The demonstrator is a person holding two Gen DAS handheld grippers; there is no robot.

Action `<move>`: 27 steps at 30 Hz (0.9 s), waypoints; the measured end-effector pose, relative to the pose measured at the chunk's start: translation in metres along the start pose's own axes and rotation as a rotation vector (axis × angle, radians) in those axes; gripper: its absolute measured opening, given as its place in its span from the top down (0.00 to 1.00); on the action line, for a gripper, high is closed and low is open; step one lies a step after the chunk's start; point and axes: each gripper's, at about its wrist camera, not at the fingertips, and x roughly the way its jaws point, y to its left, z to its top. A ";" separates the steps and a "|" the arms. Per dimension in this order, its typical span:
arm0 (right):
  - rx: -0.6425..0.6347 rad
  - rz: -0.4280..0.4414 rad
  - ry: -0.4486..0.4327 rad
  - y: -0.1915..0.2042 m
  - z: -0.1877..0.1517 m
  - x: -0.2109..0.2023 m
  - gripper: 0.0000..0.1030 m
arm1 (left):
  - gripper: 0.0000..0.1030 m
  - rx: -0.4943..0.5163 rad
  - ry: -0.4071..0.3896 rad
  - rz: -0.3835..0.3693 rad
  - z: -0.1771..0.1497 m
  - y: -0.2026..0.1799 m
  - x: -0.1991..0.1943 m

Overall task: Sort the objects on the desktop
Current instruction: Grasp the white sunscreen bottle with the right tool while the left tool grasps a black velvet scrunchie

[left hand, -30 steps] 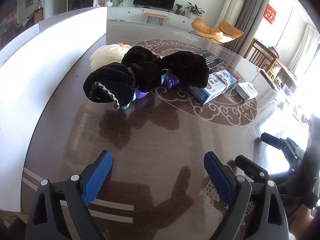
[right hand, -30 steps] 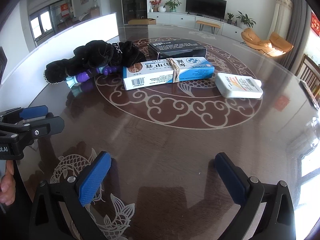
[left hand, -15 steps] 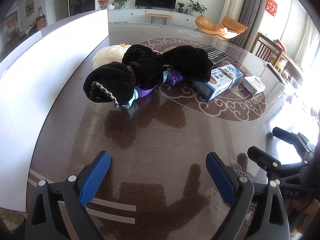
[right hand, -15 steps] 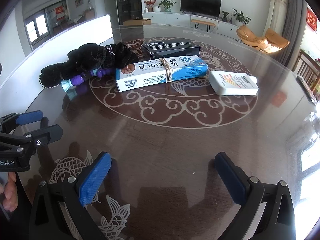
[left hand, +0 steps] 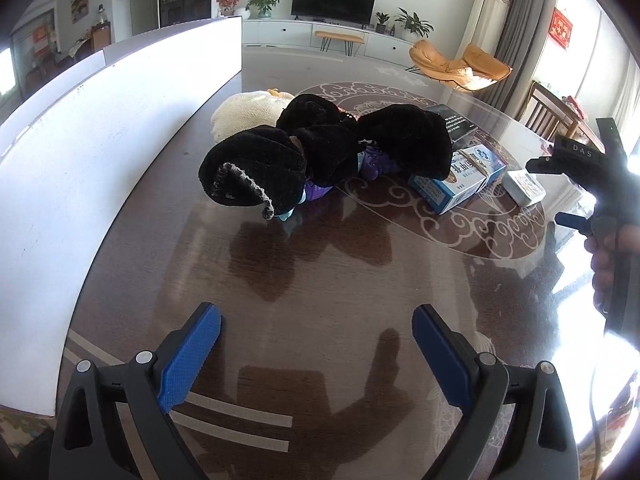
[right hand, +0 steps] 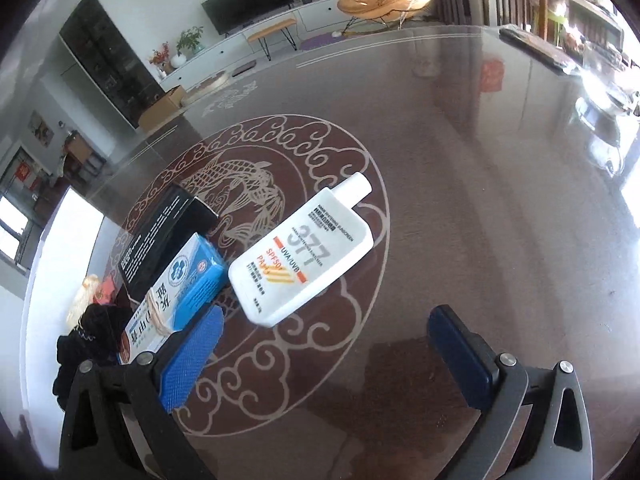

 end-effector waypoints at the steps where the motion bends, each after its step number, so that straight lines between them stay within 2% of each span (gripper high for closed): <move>1: 0.020 0.013 0.012 0.004 0.009 0.006 0.02 | 0.05 -0.002 0.000 -0.002 0.000 0.001 0.000; 5: -0.022 -0.043 0.036 0.034 0.032 0.028 0.04 | 0.05 -0.002 -0.001 -0.002 -0.001 0.000 0.000; 9: -0.140 -0.146 -0.011 0.061 0.034 0.042 0.06 | 0.05 0.010 0.001 0.006 -0.001 -0.001 0.000; 12: -0.229 -0.202 -0.063 0.071 0.024 0.042 0.15 | 0.05 0.005 0.000 0.002 -0.002 -0.001 -0.001; 14: -0.271 -0.219 -0.099 0.071 0.019 0.039 0.30 | 0.05 0.000 -0.002 -0.001 -0.002 -0.001 -0.001; 17: -0.314 -0.202 -0.114 0.063 0.013 0.031 0.43 | 0.05 0.000 -0.002 0.000 -0.001 0.000 0.000; 22: -0.430 -0.129 -0.092 0.050 -0.018 0.012 0.44 | 0.05 -0.031 -0.006 -0.034 0.001 0.006 -0.001; 27: -0.623 0.001 -0.063 0.064 -0.092 -0.015 0.44 | 0.05 -0.071 -0.014 -0.073 0.003 0.011 -0.003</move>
